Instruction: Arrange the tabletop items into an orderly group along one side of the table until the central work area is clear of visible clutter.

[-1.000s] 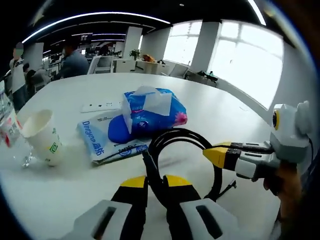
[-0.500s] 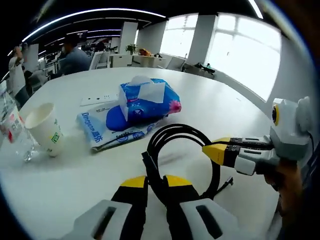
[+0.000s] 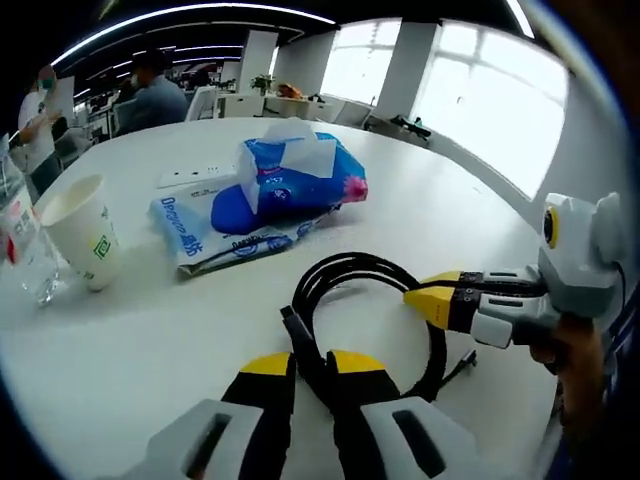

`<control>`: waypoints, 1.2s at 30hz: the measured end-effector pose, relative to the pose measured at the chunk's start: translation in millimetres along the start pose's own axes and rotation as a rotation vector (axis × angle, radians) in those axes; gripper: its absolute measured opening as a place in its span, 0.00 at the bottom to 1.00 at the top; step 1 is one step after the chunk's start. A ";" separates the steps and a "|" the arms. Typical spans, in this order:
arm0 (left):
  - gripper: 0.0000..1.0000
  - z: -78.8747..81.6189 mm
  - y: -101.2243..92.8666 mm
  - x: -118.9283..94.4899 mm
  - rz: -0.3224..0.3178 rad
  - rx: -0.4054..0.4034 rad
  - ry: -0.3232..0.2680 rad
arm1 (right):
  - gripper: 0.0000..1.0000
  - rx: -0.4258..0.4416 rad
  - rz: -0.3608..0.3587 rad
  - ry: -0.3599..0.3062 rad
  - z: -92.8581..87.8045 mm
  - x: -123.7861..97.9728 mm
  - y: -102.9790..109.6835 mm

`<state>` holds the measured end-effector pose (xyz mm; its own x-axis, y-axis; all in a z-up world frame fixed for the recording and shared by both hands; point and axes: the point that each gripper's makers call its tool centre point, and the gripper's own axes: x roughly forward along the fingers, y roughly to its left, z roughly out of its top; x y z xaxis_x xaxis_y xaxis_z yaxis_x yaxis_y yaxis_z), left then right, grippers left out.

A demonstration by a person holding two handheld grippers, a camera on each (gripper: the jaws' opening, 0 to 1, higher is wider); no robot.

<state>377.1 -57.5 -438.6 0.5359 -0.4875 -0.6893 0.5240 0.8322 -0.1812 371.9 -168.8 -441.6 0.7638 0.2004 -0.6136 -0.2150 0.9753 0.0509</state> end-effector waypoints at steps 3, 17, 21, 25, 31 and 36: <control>0.12 -1.9 -0.7 1.5 0.001 0.032 -0.002 | 0.06 -0.051 0.006 -0.014 -6.0 1.3 -0.6; 0.20 -4.5 7.0 -9.2 -0.021 0.051 -0.035 | 0.31 -0.108 0.088 -0.040 -9.0 -1.6 5.7; 0.20 3.8 14.8 -16.8 -0.015 0.015 -0.062 | 0.29 -0.102 0.060 -0.075 -1.8 -6.1 -2.1; 0.20 15.3 28.3 -23.9 0.027 -0.013 -0.111 | 0.29 -0.079 0.065 -0.104 8.2 -11.8 -4.3; 0.20 23.6 40.3 -33.5 0.063 -0.051 -0.157 | 0.31 -0.068 0.067 -0.119 15.4 -18.4 -5.9; 0.24 37.8 40.1 -42.7 0.026 -0.193 -0.229 | 0.36 -0.052 0.070 -0.114 19.4 -23.1 -7.8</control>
<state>400.2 -13.3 -390.0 0.6940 -0.4944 -0.5234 0.3848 0.8691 -0.3107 367.7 -179.3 -412.6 0.8094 0.2800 -0.5162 -0.2993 0.9530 0.0475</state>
